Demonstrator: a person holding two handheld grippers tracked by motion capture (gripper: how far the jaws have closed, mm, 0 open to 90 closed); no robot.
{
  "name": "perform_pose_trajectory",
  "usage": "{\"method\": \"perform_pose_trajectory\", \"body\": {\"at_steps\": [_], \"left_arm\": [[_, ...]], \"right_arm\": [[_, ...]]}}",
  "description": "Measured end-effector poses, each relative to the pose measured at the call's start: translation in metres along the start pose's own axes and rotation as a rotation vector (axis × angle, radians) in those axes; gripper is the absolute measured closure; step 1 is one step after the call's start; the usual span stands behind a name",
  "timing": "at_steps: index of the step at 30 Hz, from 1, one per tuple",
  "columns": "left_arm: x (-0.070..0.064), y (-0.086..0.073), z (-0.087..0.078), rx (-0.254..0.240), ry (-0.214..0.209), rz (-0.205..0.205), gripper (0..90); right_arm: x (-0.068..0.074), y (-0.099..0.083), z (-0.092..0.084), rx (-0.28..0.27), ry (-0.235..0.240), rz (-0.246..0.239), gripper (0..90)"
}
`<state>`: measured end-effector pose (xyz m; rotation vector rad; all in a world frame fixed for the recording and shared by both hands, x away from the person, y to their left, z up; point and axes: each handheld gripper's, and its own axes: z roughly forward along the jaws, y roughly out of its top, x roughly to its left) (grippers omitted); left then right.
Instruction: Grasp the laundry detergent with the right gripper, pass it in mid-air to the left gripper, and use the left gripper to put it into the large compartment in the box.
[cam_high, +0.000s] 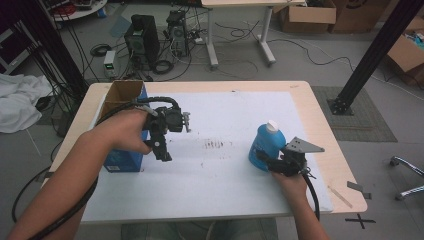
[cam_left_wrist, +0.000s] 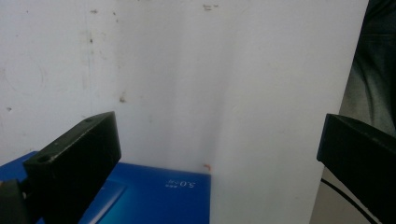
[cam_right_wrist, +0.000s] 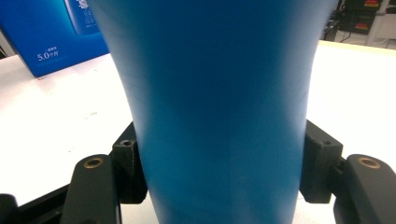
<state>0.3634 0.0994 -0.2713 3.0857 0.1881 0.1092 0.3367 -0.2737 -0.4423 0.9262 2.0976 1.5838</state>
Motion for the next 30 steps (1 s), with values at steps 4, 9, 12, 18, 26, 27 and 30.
{"method": "perform_pose_trajectory", "body": {"at_steps": [4,9,12,18,26,27,30], "left_arm": [[0.0,0.0,0.0,-0.002,0.0,-0.001,0.1],[-0.001,0.0,0.001,-0.005,-0.008,0.002,0.1],[-0.001,0.001,0.002,0.001,-0.01,0.004,0.1],[-0.002,0.003,0.001,-0.003,-0.008,0.008,0.1],[-0.003,0.006,0.0,-0.003,-0.007,0.015,0.1],[-0.003,0.006,0.0,-0.006,-0.008,0.015,0.1],[-0.003,0.006,-0.001,-0.005,-0.004,0.019,0.1]], "right_arm": [[0.001,0.0,0.0,-0.001,0.002,-0.005,36.2],[0.001,0.0,-0.001,-0.002,0.011,-0.009,39.9],[0.002,0.0,-0.001,-0.004,0.003,-0.022,40.8],[0.005,0.001,-0.001,-0.001,-0.017,-0.026,42.8],[0.01,0.008,0.0,0.041,-0.043,-0.055,44.5],[0.01,0.009,0.0,0.039,-0.04,-0.058,44.8],[0.012,0.014,-0.004,0.039,-0.014,-0.063,45.4]]}}
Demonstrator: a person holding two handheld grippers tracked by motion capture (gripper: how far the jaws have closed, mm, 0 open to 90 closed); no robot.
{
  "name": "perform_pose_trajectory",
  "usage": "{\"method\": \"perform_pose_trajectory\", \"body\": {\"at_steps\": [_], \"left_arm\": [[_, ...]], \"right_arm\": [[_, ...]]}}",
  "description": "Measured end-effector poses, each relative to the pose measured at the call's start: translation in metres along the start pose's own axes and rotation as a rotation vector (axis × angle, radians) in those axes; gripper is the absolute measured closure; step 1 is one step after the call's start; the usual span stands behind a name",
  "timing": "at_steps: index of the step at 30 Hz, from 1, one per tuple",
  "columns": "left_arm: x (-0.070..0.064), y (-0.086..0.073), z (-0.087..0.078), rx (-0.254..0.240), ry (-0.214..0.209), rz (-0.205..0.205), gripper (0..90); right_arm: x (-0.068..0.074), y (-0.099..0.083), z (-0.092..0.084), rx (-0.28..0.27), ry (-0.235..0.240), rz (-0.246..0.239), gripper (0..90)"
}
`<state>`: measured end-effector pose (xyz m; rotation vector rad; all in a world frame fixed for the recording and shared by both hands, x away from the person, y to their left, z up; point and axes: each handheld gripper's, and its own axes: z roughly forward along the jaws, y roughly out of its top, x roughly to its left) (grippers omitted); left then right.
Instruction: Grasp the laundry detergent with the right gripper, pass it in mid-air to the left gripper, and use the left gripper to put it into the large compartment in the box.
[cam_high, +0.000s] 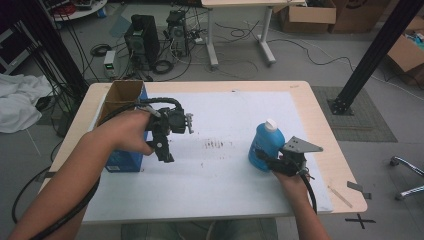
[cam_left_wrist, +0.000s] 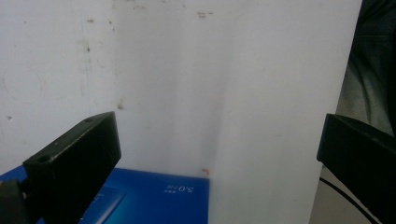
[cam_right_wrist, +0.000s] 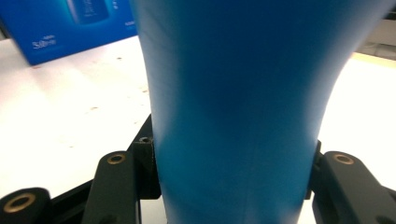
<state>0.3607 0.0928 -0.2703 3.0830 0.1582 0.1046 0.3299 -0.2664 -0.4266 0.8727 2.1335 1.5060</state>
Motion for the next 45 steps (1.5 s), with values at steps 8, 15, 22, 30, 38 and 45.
{"method": "perform_pose_trajectory", "body": {"at_steps": [8,15,22,30,38,45], "left_arm": [[0.001,0.004,-0.007,-0.002,0.007,0.007,0.1],[0.0,0.009,-0.013,0.008,0.008,0.022,0.1],[-0.005,0.013,-0.019,0.023,0.012,0.035,0.1],[-0.014,0.019,-0.02,0.025,0.002,0.056,0.1],[-0.023,0.027,-0.02,0.025,-0.005,0.083,0.1],[-0.032,0.035,-0.025,0.038,-0.007,0.102,0.1]], "right_arm": [[0.013,0.026,-0.013,0.004,0.107,-0.081,46.0],[0.03,0.046,-0.014,-0.017,0.254,-0.152,45.8],[0.05,0.053,0.007,0.017,0.424,-0.229,46.0],[0.072,0.052,0.041,0.037,0.491,-0.252,45.8],[0.091,0.049,0.067,0.045,0.524,-0.271,45.2],[0.1,0.05,0.082,0.043,0.564,-0.261,45.1]]}}
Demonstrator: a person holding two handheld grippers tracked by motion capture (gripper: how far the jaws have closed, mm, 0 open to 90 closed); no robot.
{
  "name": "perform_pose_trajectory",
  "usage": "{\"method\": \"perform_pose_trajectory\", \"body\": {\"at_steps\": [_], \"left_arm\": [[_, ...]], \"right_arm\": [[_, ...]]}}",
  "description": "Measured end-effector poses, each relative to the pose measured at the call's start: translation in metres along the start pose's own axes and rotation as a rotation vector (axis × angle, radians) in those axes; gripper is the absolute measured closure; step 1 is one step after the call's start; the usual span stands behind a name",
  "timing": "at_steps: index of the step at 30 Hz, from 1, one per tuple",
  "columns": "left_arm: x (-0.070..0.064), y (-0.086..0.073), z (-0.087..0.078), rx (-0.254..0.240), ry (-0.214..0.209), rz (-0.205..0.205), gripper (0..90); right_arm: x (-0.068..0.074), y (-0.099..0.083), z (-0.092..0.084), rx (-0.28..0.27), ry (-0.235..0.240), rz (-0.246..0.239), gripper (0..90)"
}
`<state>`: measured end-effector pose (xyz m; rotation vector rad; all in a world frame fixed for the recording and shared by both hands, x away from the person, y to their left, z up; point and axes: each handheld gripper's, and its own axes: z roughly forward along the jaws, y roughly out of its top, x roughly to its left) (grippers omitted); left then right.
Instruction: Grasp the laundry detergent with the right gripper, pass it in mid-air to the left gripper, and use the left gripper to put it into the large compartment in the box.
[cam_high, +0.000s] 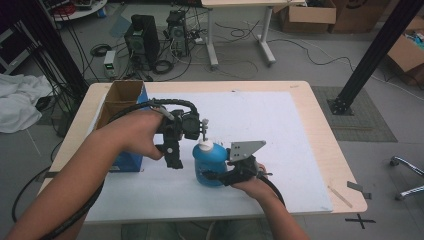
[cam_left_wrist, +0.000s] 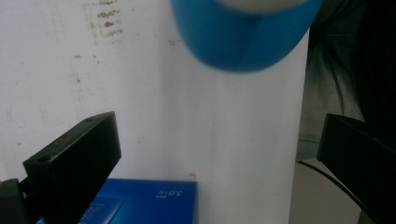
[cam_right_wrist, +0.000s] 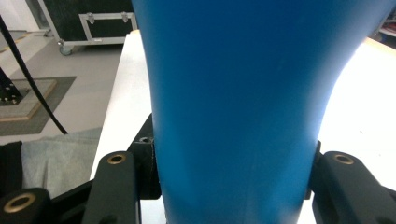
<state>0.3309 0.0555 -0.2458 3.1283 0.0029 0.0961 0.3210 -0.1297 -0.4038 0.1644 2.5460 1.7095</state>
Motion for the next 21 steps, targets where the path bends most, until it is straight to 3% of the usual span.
{"method": "perform_pose_trajectory", "body": {"at_steps": [8,21], "left_arm": [[-0.005,0.004,-0.007,0.014,0.003,0.002,0.2],[-0.009,0.009,0.0,0.029,-0.008,0.014,0.2]], "right_arm": [[-0.002,0.009,0.022,-0.009,0.031,-0.01,45.1],[0.003,0.022,0.045,-0.031,0.084,-0.017,45.0]]}}
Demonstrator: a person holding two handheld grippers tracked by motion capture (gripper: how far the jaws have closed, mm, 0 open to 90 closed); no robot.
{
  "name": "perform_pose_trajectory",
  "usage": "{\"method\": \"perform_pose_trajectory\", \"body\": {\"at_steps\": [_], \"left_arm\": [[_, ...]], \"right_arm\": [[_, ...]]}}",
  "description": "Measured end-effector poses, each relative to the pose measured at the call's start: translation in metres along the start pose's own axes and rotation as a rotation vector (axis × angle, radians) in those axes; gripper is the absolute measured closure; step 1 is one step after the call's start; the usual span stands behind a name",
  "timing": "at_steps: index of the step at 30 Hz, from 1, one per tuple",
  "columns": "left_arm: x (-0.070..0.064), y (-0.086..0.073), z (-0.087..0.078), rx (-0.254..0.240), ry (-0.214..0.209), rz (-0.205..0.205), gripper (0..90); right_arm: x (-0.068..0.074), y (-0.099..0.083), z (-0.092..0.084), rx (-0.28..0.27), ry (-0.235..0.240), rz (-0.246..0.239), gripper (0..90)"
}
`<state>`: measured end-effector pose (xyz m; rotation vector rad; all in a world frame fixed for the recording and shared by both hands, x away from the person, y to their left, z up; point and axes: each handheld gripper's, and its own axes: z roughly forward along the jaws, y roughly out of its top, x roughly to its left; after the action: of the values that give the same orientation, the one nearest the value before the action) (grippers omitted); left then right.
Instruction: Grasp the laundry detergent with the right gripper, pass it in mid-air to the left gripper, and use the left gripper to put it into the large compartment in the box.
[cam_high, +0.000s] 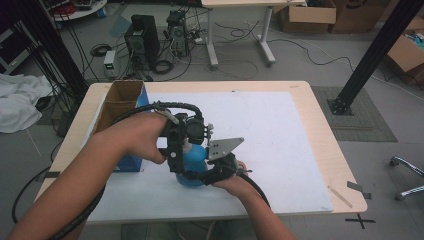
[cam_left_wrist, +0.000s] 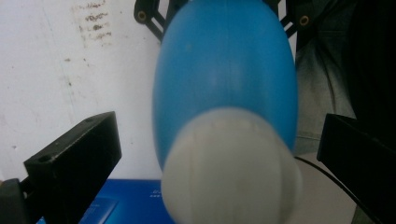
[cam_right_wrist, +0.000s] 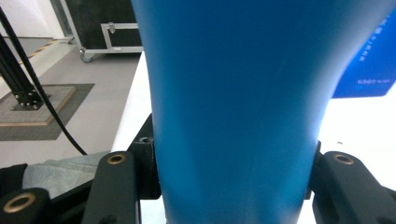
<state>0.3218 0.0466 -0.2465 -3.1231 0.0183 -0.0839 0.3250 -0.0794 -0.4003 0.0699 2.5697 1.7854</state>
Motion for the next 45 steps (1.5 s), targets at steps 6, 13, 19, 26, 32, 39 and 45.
{"method": "perform_pose_trajectory", "body": {"at_steps": [6,13,19,26,32,39,45], "left_arm": [[-0.001,-0.001,0.002,0.01,0.009,-0.001,0.3],[-0.003,-0.002,0.006,0.021,0.016,0.001,0.6],[-0.004,-0.001,0.008,0.028,0.02,0.005,2.2],[-0.004,-0.001,0.009,0.038,0.029,0.004,5.4],[-0.004,-0.001,0.01,0.038,0.025,0.005,9.9],[-0.003,-0.002,0.01,0.032,0.036,0.006,11.4],[-0.004,-0.001,0.006,0.024,0.047,0.007,17.8]], "right_arm": [[0.001,0.005,0.005,-0.009,0.009,-0.006,45.0],[0.003,0.006,0.007,-0.004,0.013,-0.01,45.0],[0.003,0.008,0.007,-0.009,0.013,-0.012,45.0],[0.003,0.008,0.008,-0.014,0.017,-0.01,45.0],[0.002,0.008,0.009,-0.009,0.017,-0.01,45.0],[0.002,0.008,0.01,-0.014,0.016,-0.011,45.0],[0.002,0.008,0.009,-0.017,0.014,-0.007,45.0]]}}
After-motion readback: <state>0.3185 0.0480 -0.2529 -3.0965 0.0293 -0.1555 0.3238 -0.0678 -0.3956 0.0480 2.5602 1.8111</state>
